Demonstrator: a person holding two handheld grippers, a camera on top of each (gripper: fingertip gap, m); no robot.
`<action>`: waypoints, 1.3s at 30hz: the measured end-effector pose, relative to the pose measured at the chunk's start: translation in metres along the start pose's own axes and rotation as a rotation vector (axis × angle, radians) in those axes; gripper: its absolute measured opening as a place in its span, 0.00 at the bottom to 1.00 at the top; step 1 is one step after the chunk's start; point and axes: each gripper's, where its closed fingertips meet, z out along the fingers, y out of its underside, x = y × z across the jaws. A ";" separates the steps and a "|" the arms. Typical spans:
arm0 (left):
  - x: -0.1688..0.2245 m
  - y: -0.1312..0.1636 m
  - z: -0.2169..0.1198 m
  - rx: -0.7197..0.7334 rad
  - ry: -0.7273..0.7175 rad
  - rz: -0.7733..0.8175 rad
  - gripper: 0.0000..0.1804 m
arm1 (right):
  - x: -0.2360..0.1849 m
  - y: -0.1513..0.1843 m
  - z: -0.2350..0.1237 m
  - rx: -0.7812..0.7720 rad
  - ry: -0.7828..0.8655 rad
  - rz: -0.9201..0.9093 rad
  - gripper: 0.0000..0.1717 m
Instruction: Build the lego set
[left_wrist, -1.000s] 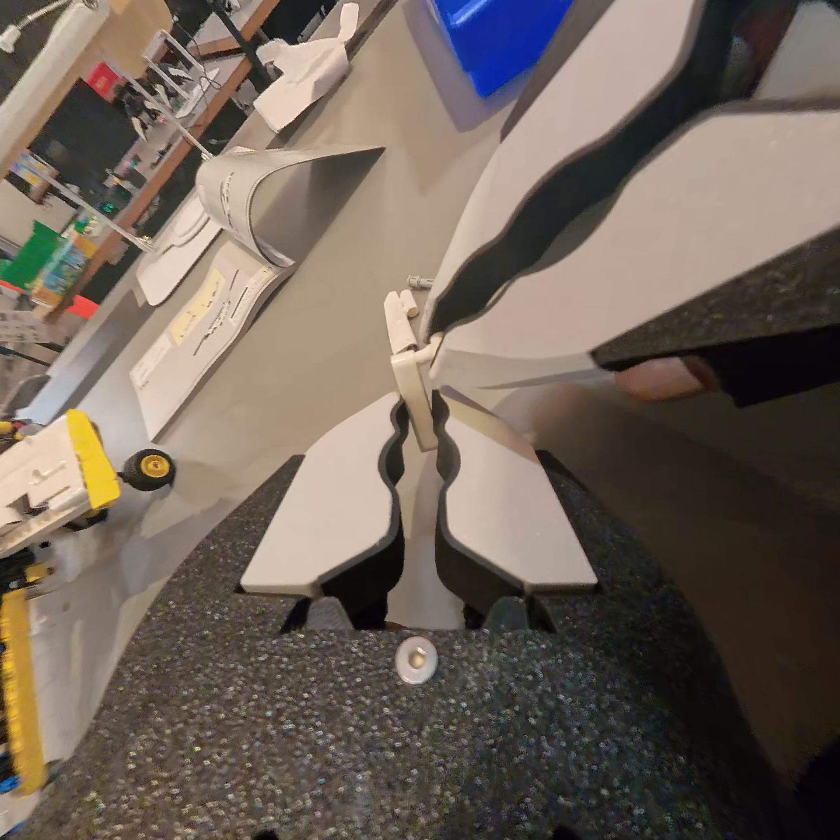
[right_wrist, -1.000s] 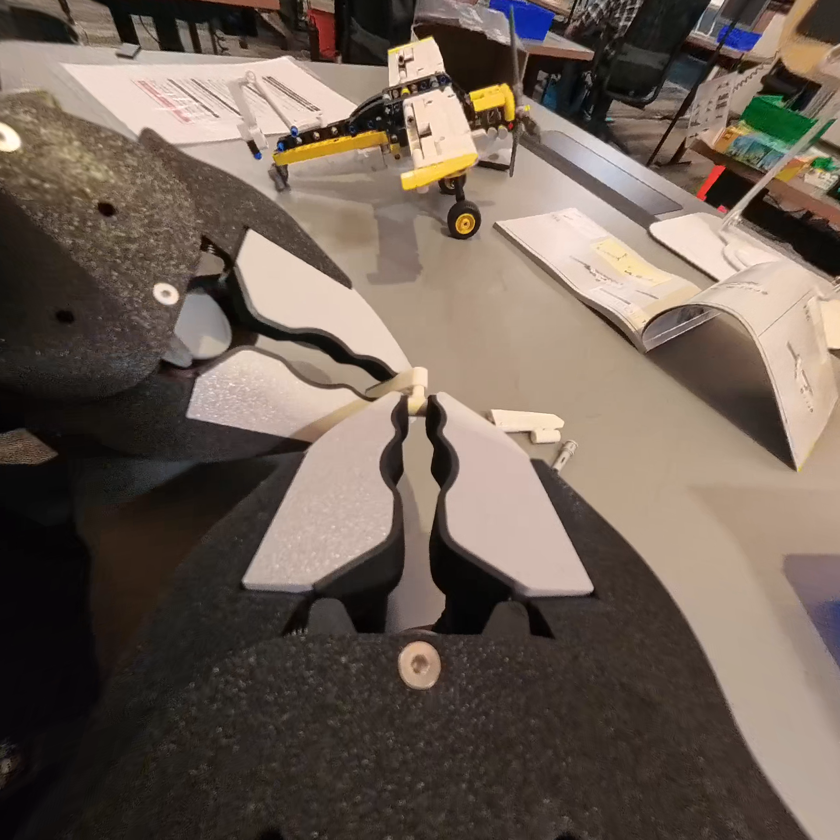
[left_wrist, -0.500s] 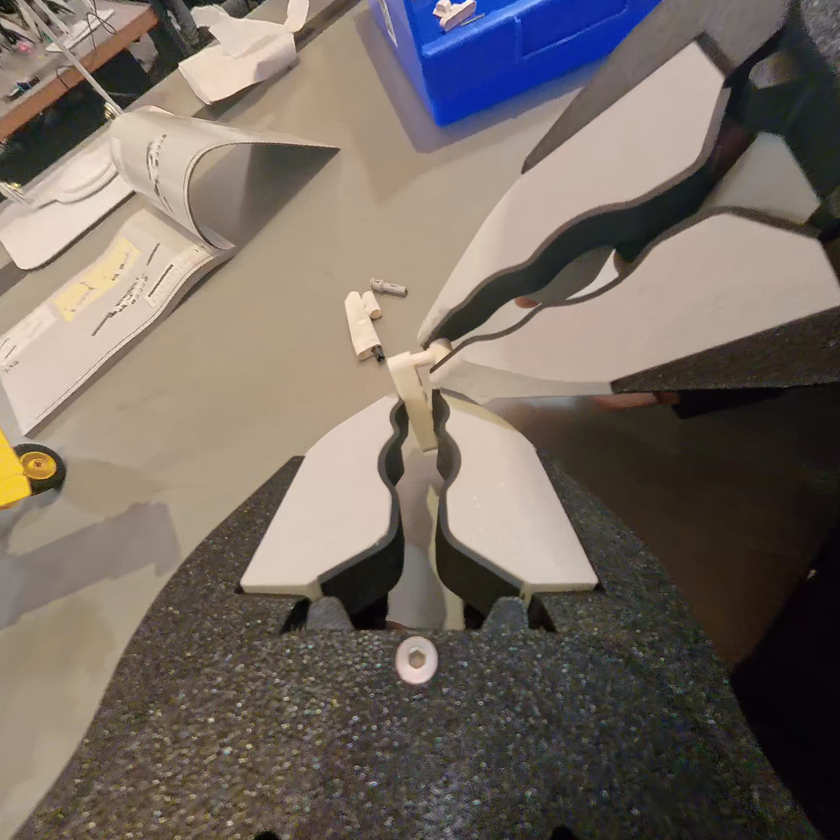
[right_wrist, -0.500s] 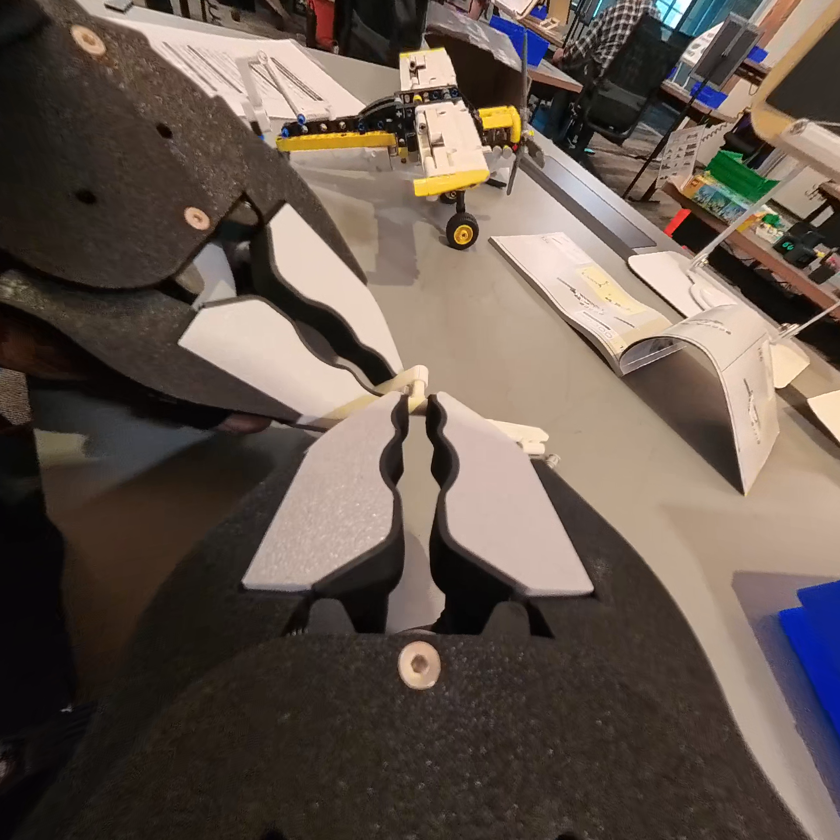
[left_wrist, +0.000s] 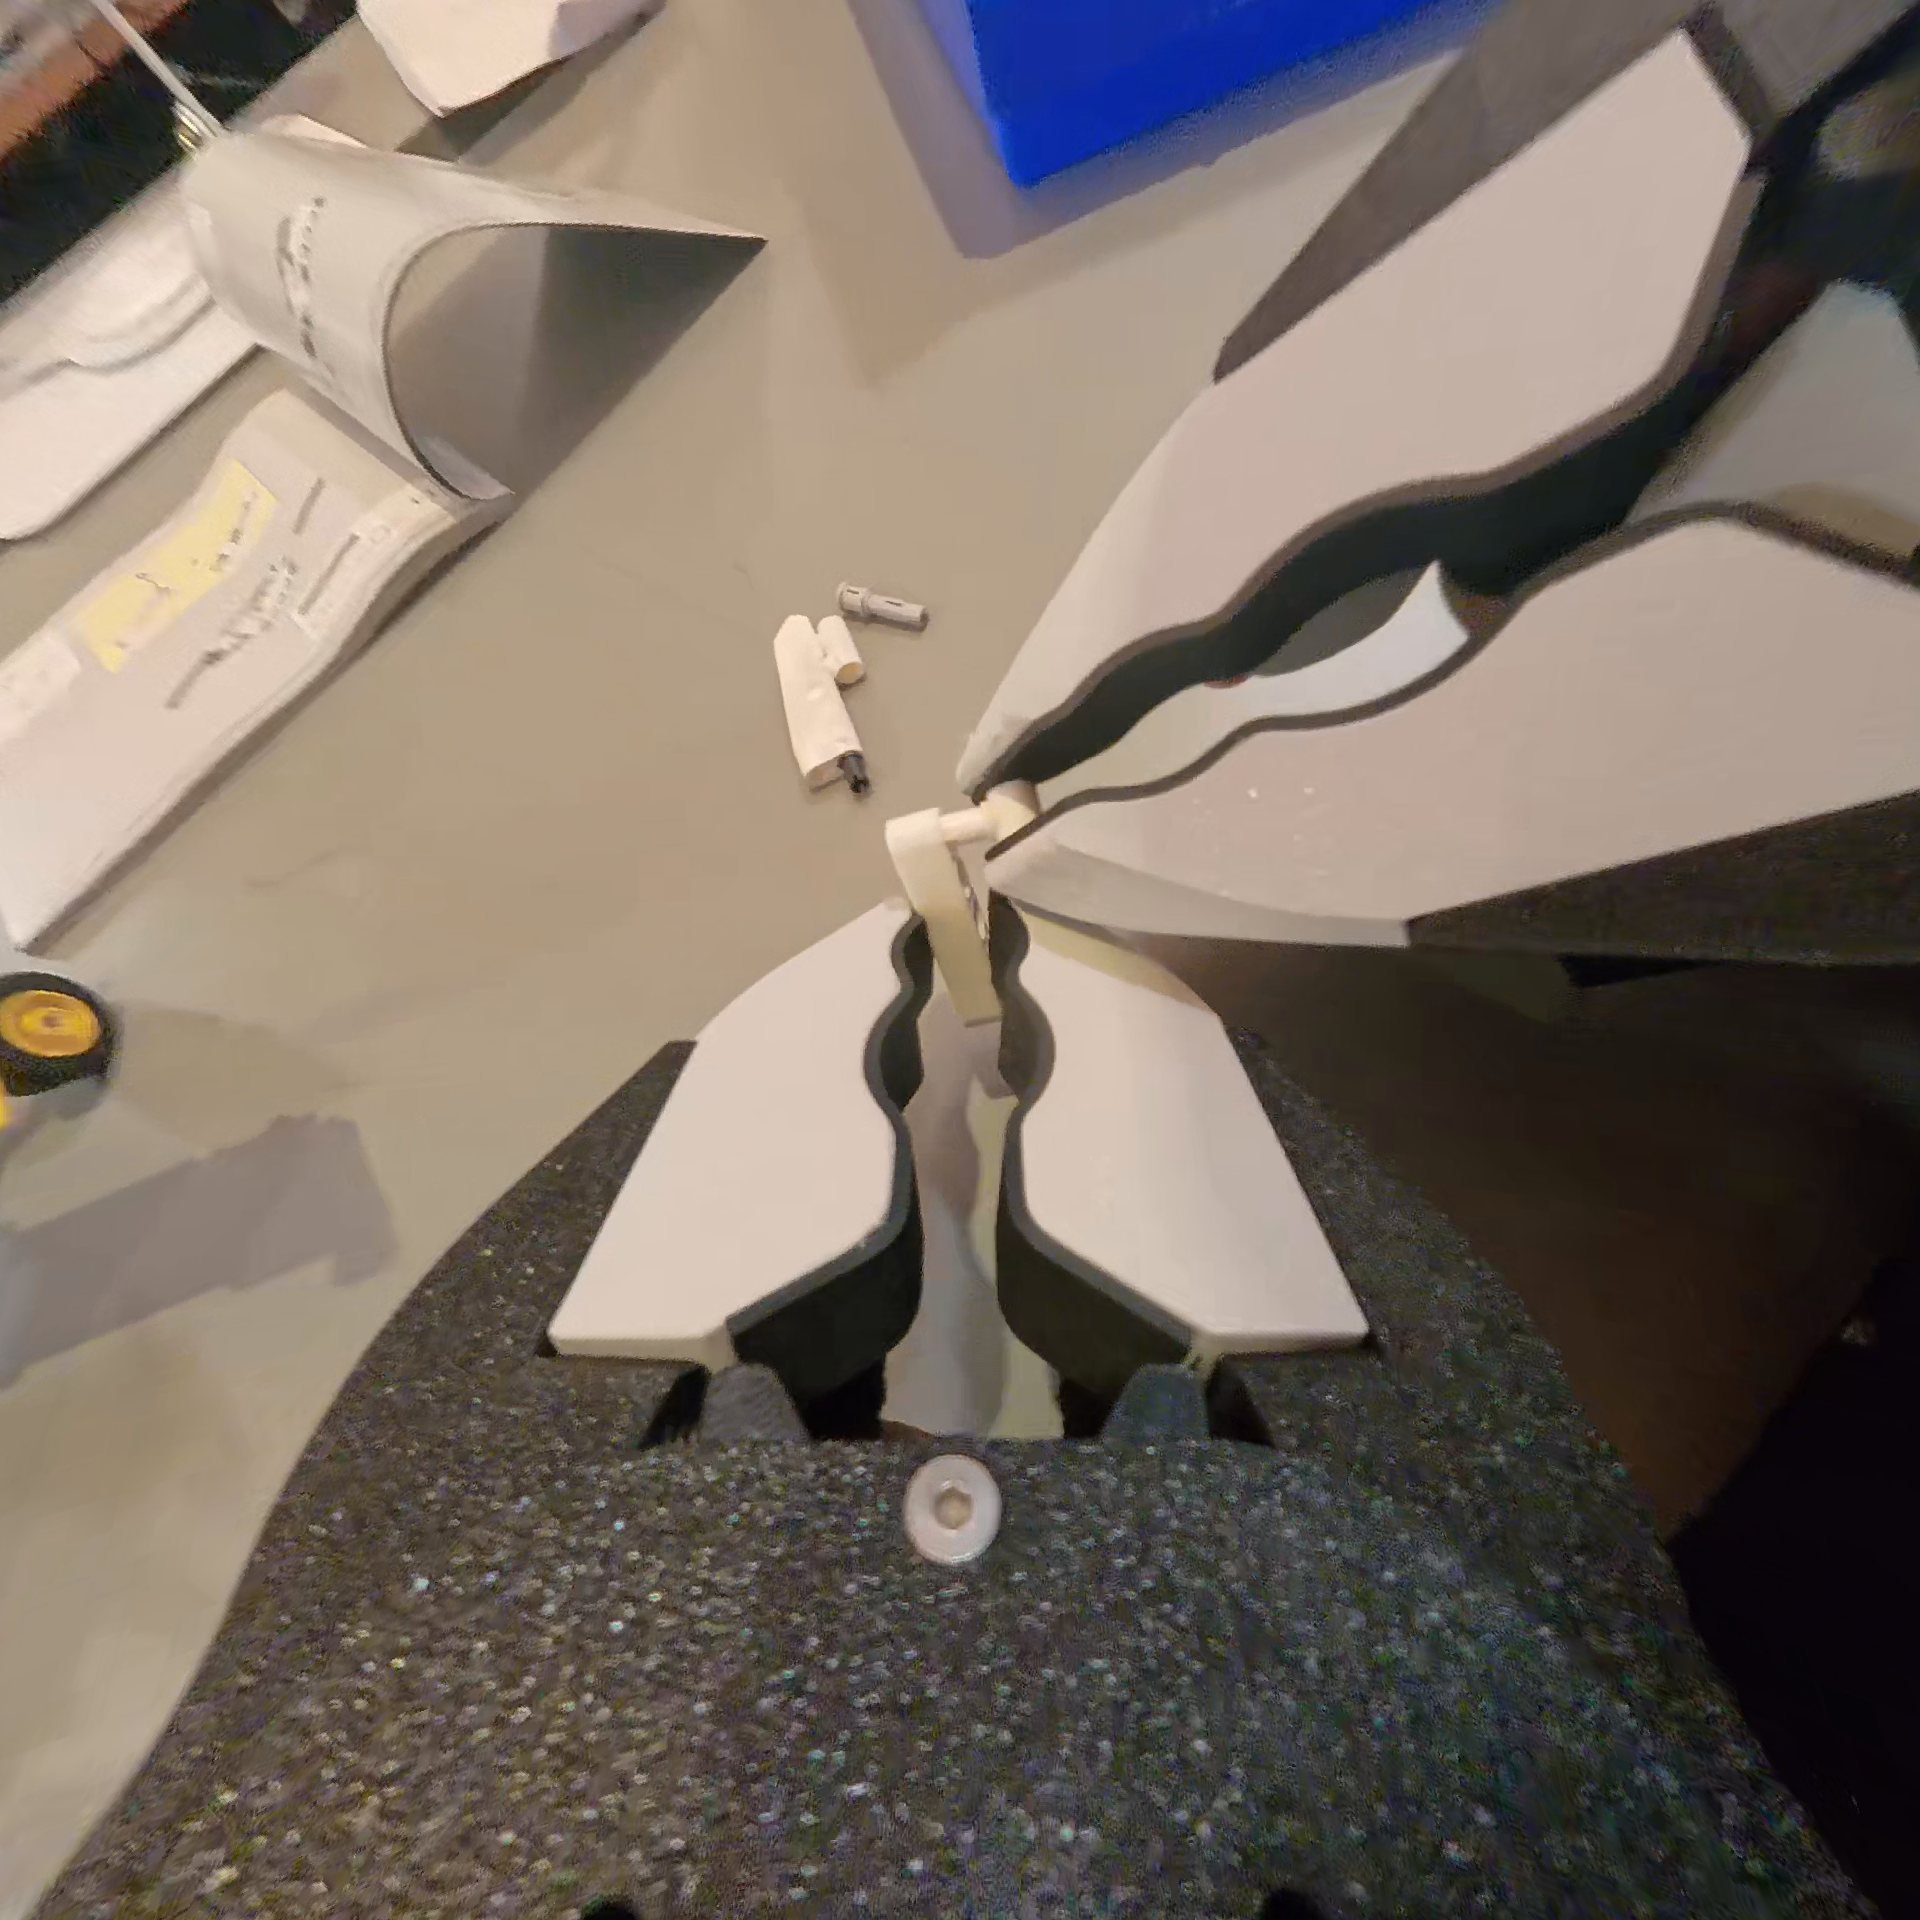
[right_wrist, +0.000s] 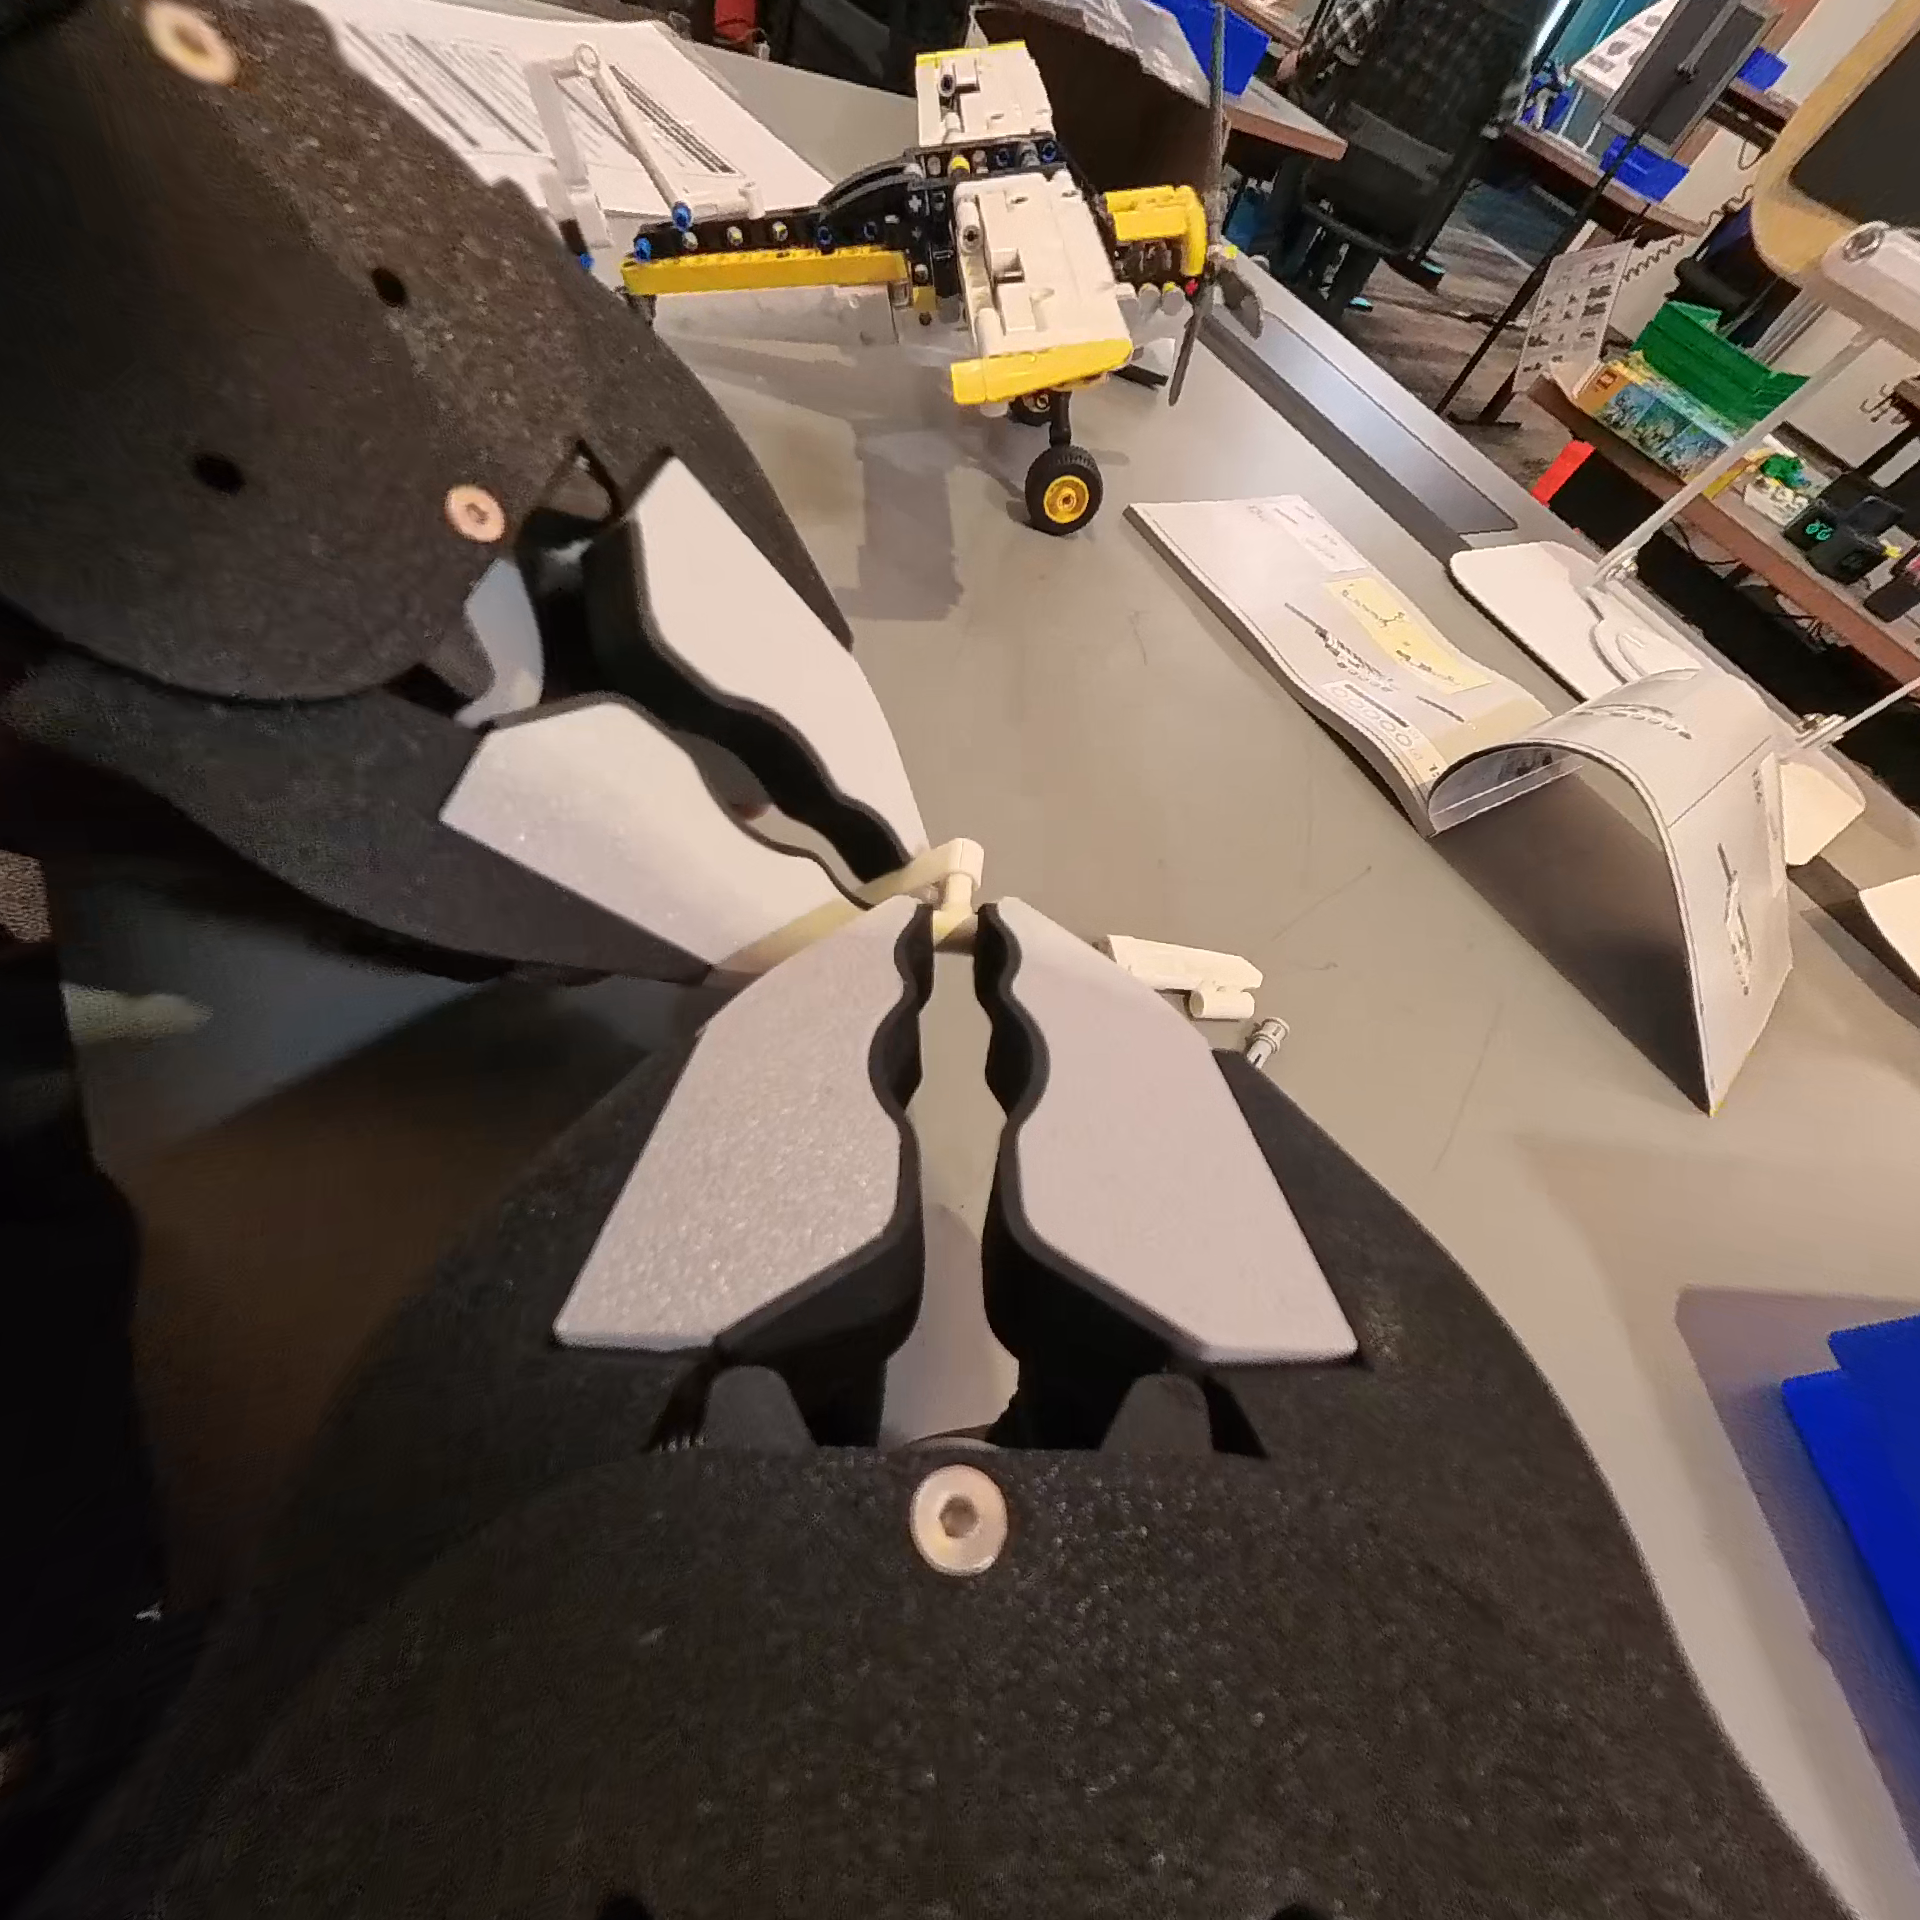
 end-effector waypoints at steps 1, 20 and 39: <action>0.001 0.000 0.000 0.002 0.019 -0.022 0.06 | 0.000 0.000 0.000 0.002 0.001 -0.004 0.04; 0.007 0.008 0.004 -0.077 0.217 -0.318 0.05 | 0.001 0.008 0.004 -0.050 0.043 -0.110 0.04; 0.002 0.026 0.008 -0.237 0.084 -0.183 0.05 | -0.004 0.021 0.014 -0.201 0.082 -0.353 0.04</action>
